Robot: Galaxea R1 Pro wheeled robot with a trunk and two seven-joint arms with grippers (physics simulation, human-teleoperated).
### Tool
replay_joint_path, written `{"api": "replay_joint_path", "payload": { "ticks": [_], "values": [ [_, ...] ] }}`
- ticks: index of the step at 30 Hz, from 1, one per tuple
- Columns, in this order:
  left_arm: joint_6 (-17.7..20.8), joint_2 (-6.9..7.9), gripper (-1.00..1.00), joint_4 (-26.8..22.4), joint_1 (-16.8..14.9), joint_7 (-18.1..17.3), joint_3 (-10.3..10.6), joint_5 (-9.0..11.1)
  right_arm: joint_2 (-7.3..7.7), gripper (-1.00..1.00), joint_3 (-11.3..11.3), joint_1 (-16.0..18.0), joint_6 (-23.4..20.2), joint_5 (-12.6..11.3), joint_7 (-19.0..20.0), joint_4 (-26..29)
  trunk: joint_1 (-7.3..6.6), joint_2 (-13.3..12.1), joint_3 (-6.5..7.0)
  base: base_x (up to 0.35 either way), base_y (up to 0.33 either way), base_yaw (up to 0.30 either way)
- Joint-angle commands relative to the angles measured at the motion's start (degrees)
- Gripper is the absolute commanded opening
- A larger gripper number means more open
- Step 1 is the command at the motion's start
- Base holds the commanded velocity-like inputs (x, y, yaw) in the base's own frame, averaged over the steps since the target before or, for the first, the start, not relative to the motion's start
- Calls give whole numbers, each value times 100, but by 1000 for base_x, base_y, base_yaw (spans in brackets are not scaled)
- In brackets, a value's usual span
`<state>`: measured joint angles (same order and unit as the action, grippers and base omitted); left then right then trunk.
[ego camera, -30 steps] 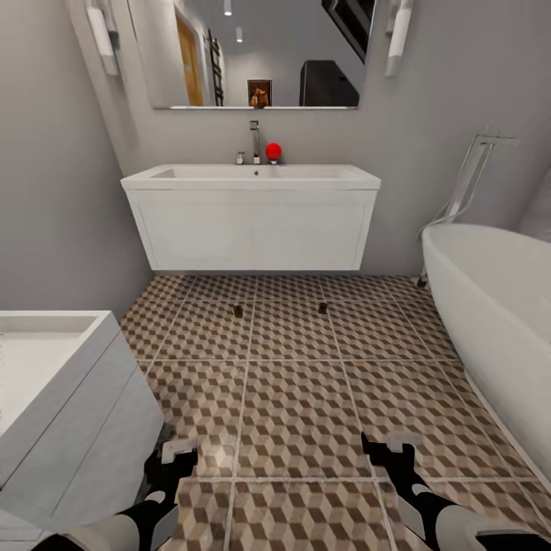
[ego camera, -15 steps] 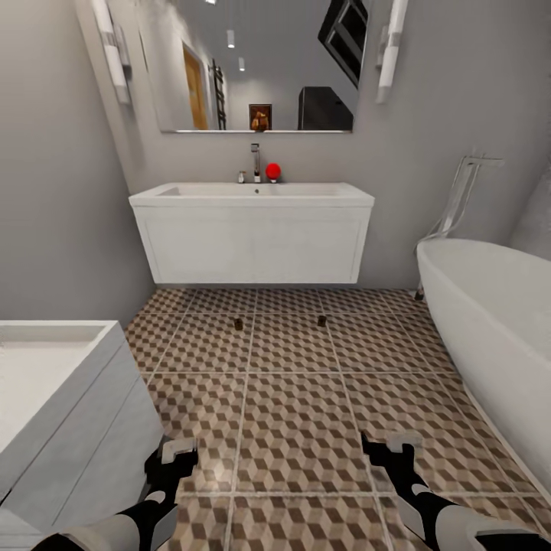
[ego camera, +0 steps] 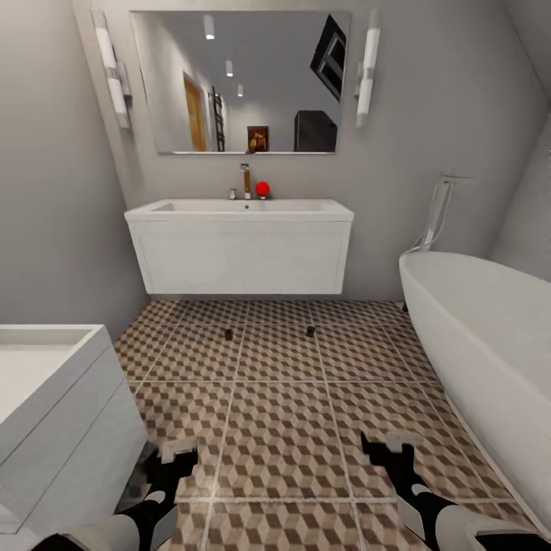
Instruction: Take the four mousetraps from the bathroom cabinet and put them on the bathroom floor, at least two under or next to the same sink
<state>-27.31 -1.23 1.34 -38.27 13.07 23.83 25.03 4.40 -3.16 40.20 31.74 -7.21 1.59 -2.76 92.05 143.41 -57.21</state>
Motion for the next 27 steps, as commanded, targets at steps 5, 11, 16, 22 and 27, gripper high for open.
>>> {"api": "replay_joint_path", "payload": {
  "ticks": [5,11,16,22,27],
  "values": [
    [-21,-5,100,15,-5,27,51,22,-1,100,-35,7,34,-52,17,-23,-14,-5,106,-8,-27,0],
    [-20,-1,100,15,-5,27,51,20,-1,100,-35,8,34,-52,17,-23,-30,-13,239,-2,-5,0],
    [-20,-7,100,14,-5,28,51,20,-1,100,-35,9,34,-52,17,-23,-81,-97,341,0,-1,0],
    [-20,-8,100,13,-6,29,52,15,-1,100,-35,9,34,-52,17,-23,-213,-337,449,0,0,0],
    [-20,-9,100,14,-6,29,52,18,-1,100,-35,9,34,-52,17,-23,-323,-538,539,0,0,0]
  ]
}}
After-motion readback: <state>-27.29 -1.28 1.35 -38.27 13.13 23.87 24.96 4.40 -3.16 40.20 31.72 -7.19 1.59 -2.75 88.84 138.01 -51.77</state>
